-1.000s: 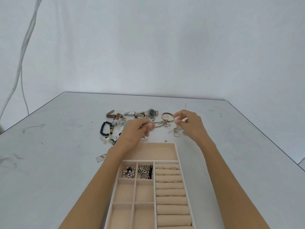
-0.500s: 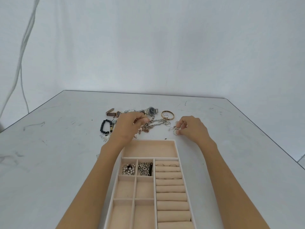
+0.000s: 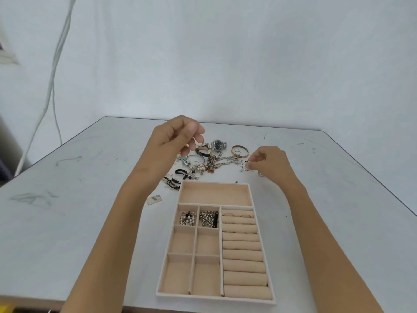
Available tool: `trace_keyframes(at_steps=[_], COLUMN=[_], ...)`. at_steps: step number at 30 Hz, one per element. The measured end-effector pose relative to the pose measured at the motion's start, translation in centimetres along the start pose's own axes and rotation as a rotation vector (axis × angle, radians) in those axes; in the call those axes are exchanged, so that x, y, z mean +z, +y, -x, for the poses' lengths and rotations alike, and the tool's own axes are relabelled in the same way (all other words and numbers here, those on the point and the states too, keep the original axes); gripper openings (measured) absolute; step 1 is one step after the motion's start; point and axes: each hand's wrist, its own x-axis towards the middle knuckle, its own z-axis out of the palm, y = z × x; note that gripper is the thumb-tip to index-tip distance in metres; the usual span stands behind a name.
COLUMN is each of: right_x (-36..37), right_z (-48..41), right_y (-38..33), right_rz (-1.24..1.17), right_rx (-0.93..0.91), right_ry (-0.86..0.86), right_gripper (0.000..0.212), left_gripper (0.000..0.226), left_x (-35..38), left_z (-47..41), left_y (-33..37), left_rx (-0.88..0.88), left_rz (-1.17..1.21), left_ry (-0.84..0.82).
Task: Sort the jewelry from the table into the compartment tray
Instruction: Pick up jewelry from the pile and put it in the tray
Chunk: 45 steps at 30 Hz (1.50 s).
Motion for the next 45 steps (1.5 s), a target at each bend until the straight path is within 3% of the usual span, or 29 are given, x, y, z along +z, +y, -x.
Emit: trace_keyframes(at_steps=[11,16,24,45], right_x=[-1.7,-1.5,-0.9,-0.8], right_z=[4.3,7.5,10.7,11.0], right_y=[-2.0,-1.7,-1.0,-0.9], right_rz=[-0.297,-0.397,-0.421,-0.376], right_rx=[-0.079,-0.077,-0.059,-0.059], right_ry=[0.006,0.030,0.037,0.063], right_gripper=[0.016,0.012,0.013,0.016], left_gripper=[0.036,0.030,0.028,0.034], left_x=[0.6,0.8,1.5,1.1], left_z=[6.0,7.7,9.1,11.5], left_y=[2.1,1.7,-0.1,-1.9], left_rx=[-0.173,-0.248,-0.328,-0.263], left_rz=[0.281,0.327,0.394,-0.005], left_ry=[-0.046,-0.047,-0.038,-0.089])
